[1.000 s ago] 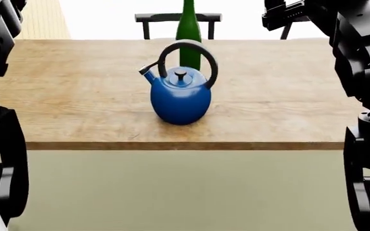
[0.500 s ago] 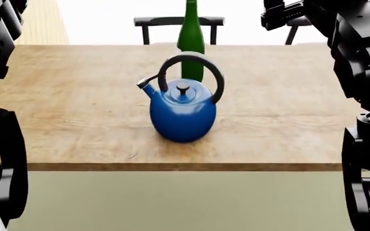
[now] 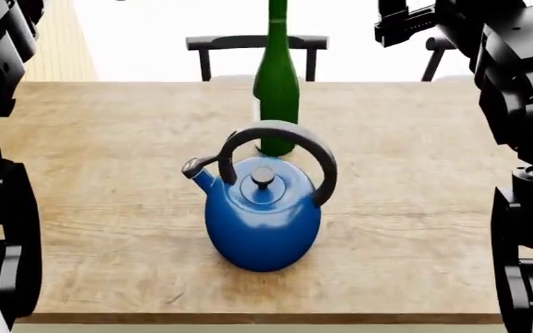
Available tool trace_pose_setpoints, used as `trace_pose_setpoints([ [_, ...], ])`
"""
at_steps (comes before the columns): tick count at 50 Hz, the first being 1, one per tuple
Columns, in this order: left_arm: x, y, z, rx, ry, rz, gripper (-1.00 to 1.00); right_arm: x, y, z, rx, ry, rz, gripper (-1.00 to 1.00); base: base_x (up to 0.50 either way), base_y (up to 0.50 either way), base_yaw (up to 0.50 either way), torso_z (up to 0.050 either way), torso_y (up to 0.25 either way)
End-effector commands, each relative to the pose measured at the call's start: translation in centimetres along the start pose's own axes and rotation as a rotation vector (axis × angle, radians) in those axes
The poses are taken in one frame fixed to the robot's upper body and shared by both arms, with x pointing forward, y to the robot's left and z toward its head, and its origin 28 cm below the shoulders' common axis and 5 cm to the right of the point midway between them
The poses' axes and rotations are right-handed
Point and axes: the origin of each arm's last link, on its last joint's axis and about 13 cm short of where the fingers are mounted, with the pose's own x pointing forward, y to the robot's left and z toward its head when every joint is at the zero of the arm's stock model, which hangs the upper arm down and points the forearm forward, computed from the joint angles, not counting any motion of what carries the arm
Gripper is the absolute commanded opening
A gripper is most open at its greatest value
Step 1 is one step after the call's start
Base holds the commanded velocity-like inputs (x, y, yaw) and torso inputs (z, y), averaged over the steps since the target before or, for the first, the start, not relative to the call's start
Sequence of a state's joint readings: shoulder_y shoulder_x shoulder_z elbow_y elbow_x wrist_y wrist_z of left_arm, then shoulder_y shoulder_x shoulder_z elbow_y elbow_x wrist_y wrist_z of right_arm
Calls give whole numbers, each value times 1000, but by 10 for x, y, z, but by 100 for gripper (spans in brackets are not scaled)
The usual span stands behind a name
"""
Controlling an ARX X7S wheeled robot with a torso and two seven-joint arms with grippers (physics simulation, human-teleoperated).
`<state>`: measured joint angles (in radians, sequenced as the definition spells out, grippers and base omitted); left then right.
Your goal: Pick the kettle non electric and bottle and place them in the sink. Then turn on the water.
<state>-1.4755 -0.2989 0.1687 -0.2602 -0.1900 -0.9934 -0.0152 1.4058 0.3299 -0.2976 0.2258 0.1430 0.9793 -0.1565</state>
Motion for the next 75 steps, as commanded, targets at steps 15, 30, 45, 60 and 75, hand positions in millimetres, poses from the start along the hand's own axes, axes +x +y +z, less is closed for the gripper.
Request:
trace_pose_setpoints([
  [15, 1, -2, -4, 6, 3, -13, 100, -3, -1, -3, 5, 1, -6, 100, 220, 0, 0, 0, 1],
  [30, 2, -3, -10, 2, 7, -22, 100, -35, -21, 18, -103, 27, 150, 100, 0, 0, 0, 0, 0],
  [45, 2, -4, -12, 5, 6, -35, 100, -79, -35, 24, -191, 103, 374, 100, 0, 0, 0, 0, 0],
  [60, 3, -6, -19, 0, 12, -50, 100, -110, -36, 15, -233, 150, 508, 100, 0, 0, 0, 0, 0],
  [75, 2, -6, -21, 3, 11, -56, 100, -120, -25, 26, -240, 127, 690, 100, 0, 0, 0, 0, 0],
])
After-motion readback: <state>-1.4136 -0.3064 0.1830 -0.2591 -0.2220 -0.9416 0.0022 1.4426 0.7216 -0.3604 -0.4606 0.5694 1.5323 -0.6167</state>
